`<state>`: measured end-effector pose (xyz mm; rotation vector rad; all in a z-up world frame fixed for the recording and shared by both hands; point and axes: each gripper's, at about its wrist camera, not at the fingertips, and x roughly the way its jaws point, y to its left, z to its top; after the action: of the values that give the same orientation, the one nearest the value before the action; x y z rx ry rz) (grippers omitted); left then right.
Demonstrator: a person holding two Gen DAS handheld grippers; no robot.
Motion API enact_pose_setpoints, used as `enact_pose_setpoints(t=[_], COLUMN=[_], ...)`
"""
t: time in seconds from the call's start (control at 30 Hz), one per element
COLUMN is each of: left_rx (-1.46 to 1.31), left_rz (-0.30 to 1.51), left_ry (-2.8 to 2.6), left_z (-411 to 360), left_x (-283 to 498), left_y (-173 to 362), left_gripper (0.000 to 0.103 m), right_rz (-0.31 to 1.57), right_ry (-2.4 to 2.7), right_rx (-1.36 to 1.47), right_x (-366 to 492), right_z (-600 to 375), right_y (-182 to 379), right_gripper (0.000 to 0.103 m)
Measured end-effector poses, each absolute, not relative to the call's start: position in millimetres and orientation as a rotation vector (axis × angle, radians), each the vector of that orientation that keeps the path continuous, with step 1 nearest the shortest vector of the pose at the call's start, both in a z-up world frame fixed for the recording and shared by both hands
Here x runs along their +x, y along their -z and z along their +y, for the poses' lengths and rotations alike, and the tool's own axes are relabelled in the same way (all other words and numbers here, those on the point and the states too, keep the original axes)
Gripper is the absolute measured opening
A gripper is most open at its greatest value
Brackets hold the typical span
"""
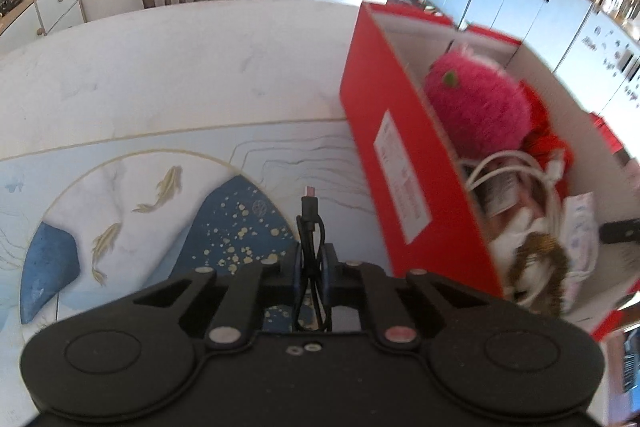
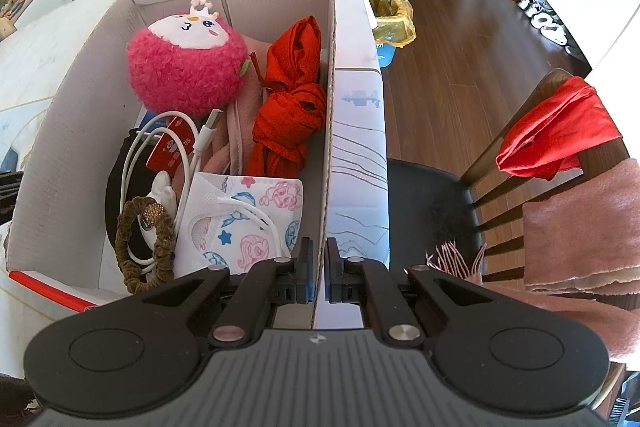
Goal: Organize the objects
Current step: 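Carry the black cable into the shoebox with the left gripper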
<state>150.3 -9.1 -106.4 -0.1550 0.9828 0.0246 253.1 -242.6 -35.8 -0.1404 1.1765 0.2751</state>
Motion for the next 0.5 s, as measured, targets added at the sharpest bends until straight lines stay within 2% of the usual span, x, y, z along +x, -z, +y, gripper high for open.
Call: enact_pose_setpoints(t=[0.5], left_rx=[-0.288], left_rz=[0.817], left_ry=[0.134], left_z=[-7], left_x=[129], left_y=[5], left_gripper=[0.007], right_rz=[1.164], right_ry=[-0.275], right_rx=[-0.152], right_x=[254], right_z=[-239], right_y=[34], right_gripper=[0.005])
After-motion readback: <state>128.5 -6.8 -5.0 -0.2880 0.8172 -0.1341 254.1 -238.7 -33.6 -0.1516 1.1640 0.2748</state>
